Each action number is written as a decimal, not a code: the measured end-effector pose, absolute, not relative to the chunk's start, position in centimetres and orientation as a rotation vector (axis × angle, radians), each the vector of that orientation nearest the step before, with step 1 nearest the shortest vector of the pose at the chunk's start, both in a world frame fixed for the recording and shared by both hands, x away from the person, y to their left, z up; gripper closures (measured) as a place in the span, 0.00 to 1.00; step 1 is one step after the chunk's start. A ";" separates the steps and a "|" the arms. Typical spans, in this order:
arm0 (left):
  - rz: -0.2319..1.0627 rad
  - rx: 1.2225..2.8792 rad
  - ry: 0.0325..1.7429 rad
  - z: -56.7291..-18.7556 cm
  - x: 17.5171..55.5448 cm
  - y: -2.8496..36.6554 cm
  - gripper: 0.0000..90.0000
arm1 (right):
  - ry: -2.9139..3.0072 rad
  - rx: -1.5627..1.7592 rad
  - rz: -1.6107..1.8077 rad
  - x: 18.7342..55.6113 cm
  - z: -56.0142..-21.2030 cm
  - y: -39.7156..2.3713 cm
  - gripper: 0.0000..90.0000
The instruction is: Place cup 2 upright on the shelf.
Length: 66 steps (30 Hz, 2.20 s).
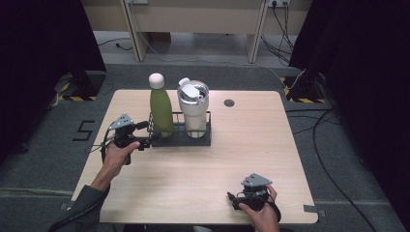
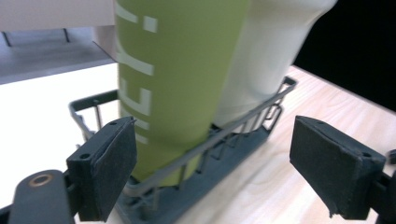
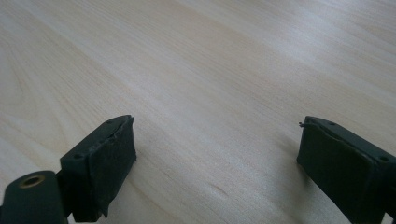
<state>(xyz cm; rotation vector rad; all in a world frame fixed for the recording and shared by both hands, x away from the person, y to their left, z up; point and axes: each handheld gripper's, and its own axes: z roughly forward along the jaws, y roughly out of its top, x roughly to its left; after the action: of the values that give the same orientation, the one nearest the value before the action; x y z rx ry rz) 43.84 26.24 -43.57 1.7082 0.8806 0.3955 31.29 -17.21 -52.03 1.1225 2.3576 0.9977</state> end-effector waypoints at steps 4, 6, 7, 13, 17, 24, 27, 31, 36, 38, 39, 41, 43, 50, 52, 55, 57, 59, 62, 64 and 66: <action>0.419 1.727 0.860 -43.2 43.2 25.8 0.16 | 2.357 1.124 0.998 31.3 -52.0 -17.2 0.13; 0.426 1.731 0.856 -43.2 43.1 25.7 0.16 | 2.357 1.124 0.998 31.3 -52.0 -17.2 0.13; 0.429 1.735 0.852 -43.1 42.9 25.6 0.16 | 2.358 1.120 0.997 31.3 -52.0 -17.2 0.13; 0.421 1.740 0.848 -43.3 42.2 25.4 0.16 | 2.358 1.121 0.997 31.3 -52.0 -17.2 0.13; 0.414 1.737 0.853 -43.5 42.0 25.5 0.16 | 2.359 1.121 0.997 31.3 -52.0 -17.2 0.13; 0.410 1.744 0.863 -44.4 41.3 25.9 0.16 | 2.359 1.121 0.997 31.3 -52.0 -17.2 0.13; 0.408 1.739 0.869 -44.6 41.1 26.1 0.16 | 2.359 1.121 0.997 31.3 -52.0 -17.2 0.13; 0.402 1.731 0.876 -45.1 40.8 26.3 0.16 | 2.359 1.121 0.997 31.3 -52.0 -17.2 0.13; 0.409 1.745 0.872 -45.6 40.1 26.4 0.16 | 2.358 1.121 0.997 31.3 -52.0 -17.2 0.13; 0.410 1.749 0.872 -45.7 39.9 26.5 0.16 | 2.358 1.121 0.997 31.3 -52.0 -17.2 0.13; 0.410 1.751 0.873 -45.8 39.8 26.4 0.16 | 2.358 1.121 0.997 31.3 -52.0 -17.2 0.13; 0.410 1.756 0.871 -46.0 39.6 26.5 0.16 | 2.359 1.117 0.997 31.3 -52.0 -17.2 0.13; 0.409 1.760 0.870 -46.2 39.4 26.5 0.16 | 2.360 1.115 0.996 31.3 -52.0 -17.2 0.13; 0.410 1.775 0.870 -47.0 38.5 26.5 0.16 | 2.362 1.117 0.998 31.3 -52.0 -17.2 0.13; 0.416 1.791 0.864 -47.2 38.2 26.3 0.16 | 2.362 1.113 0.999 31.3 -52.0 -17.2 0.13; 0.418 1.817 0.846 -47.7 37.6 26.0 0.16 | 2.362 1.113 0.998 31.3 -52.0 -17.2 0.13; 0.419 1.827 0.843 -48.1 37.3 25.8 0.16 | 2.362 1.113 0.998 31.3 -52.0 -17.2 0.13; 0.420 1.832 0.843 -48.2 37.1 25.8 0.16 | 2.362 1.113 0.998 31.3 -52.0 -17.2 0.13; 0.414 1.849 0.848 -49.1 36.6 25.6 0.16 | 2.362 1.112 0.998 31.3 -52.0 -17.1 0.13; 0.414 1.864 0.849 -49.5 36.4 25.6 0.16 | 2.362 1.112 0.999 31.3 -52.0 -17.1 0.13; 0.407 1.873 0.851 -49.8 36.2 25.6 0.16 | 2.363 1.112 0.999 31.3 -52.0 -17.1 0.13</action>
<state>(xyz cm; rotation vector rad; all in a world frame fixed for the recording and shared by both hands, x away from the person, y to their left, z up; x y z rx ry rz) 36.23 25.57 -49.83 1.8733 0.8509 0.4073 31.29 -17.10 -52.03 1.1117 2.3626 0.9994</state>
